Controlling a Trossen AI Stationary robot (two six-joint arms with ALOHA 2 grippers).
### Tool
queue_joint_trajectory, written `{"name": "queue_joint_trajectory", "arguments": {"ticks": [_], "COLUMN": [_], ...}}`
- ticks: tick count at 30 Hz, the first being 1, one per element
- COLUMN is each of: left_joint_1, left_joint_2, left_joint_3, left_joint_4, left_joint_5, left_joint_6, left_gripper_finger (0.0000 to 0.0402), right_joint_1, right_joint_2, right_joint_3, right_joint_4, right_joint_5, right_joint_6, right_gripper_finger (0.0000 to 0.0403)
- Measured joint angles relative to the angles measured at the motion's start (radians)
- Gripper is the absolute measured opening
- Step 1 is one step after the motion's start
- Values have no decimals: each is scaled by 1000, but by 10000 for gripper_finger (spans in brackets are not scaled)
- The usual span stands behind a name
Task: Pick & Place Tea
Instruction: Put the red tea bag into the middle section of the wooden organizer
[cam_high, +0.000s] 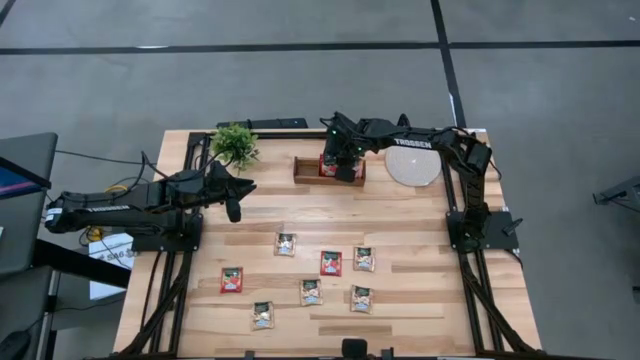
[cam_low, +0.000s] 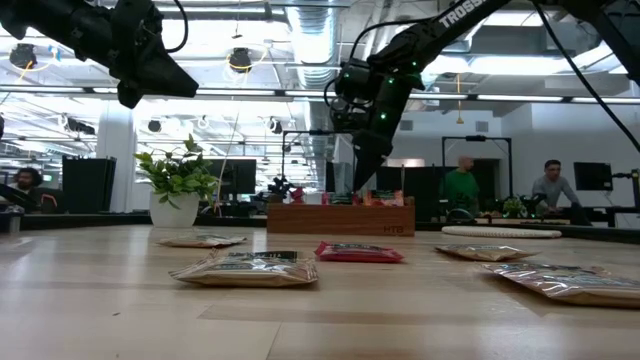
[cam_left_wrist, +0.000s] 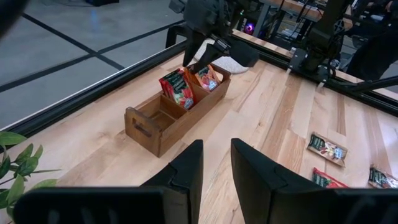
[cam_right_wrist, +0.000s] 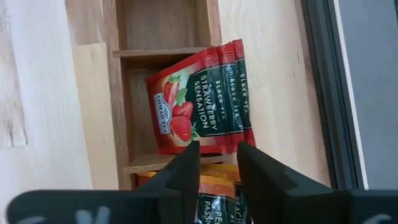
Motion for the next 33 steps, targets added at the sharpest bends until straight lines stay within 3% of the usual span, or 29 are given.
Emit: {"name": "queue_joint_trajectory", "arguments": {"ticks": [8, 10, 14, 16, 19, 24, 33], "left_joint_1": [0, 0, 0, 0, 0, -1, -1], "left_joint_2": [0, 0, 0, 0, 0, 0, 0], "left_joint_3": [0, 0, 0, 0, 0, 0, 0], "left_joint_4": [0, 0, -3, -10, -20, -23, -22], "left_joint_5": [21, 30, 32, 32, 35, 56, 56], "left_joint_6": [0, 0, -1, -1, -1, -5, -5], "left_gripper_finger": [74, 74, 74, 74, 74, 74, 74], "right_joint_1": [16, 36, 114, 174, 274, 397, 477], "right_joint_2": [1, 0, 1, 0, 0, 0, 1], "right_joint_3": [119, 151, 155, 136, 88, 1, -82], "right_joint_4": [-180, -261, -410, -427, -400, -263, -128], "right_joint_5": [-3, -90, -370, -441, -444, -346, -290], "right_joint_6": [84, 115, 136, 139, 139, 161, 284], "right_gripper_finger": [125, 126, 124, 121, 116, 106, 98]}}
